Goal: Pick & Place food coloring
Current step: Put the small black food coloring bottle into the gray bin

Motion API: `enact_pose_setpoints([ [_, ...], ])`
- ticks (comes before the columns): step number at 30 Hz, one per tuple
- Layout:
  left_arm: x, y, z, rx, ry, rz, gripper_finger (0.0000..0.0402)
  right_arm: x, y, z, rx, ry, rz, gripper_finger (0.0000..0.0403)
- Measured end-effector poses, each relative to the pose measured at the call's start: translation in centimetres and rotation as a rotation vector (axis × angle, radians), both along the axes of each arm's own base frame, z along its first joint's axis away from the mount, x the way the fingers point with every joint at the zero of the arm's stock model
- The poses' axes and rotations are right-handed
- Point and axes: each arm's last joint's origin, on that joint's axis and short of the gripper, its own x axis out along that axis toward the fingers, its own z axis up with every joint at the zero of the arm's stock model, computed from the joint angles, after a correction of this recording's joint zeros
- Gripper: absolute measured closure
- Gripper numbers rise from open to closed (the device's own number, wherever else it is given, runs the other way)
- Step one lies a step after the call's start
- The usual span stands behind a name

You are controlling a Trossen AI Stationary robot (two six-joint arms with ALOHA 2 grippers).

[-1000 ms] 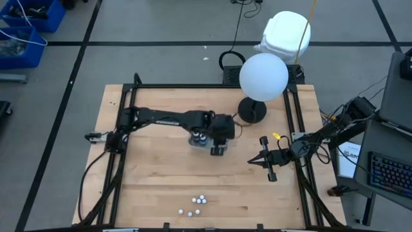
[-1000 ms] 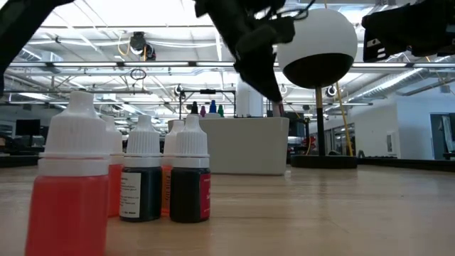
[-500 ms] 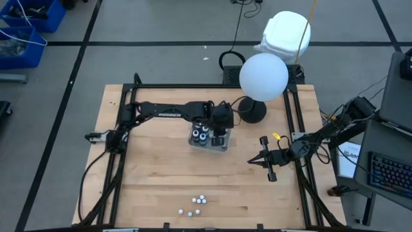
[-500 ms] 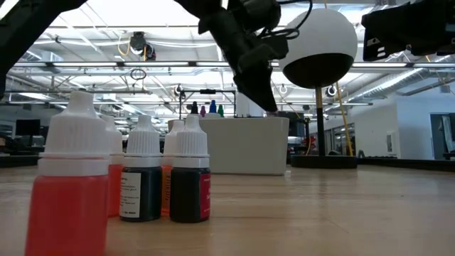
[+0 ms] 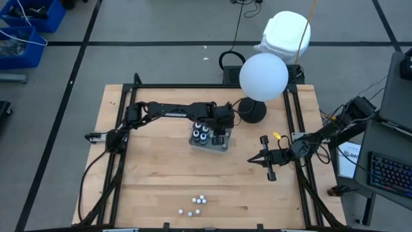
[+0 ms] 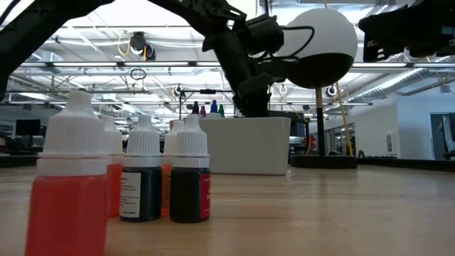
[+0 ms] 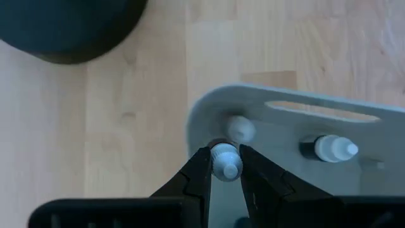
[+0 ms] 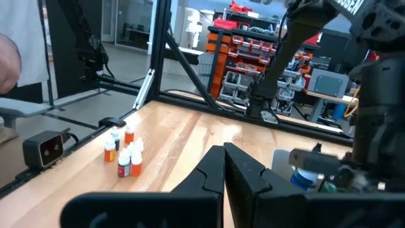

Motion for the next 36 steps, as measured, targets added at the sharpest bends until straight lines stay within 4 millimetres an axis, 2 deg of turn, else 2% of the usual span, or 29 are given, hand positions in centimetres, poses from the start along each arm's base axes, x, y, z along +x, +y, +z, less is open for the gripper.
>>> enact_pose_setpoints([
  [17, 0.3, -1.9, 0.1, 0.020, -0.005, -0.070, 0.0330, 0.0, 0.0, 0.0, -0.003, -0.001, 0.003, 0.0403],
  [25, 0.0, -1.9, -2.5, 0.036, 0.009, -0.059, 0.0330, 0.0, 0.0, 0.1, -0.004, -0.008, 0.004, 0.0403],
  [36, -0.1, -1.8, -2.7, 0.040, 0.016, -0.056, 0.0328, 0.0, 0.0, 0.1, -0.012, -0.013, 0.004, 0.0403],
])
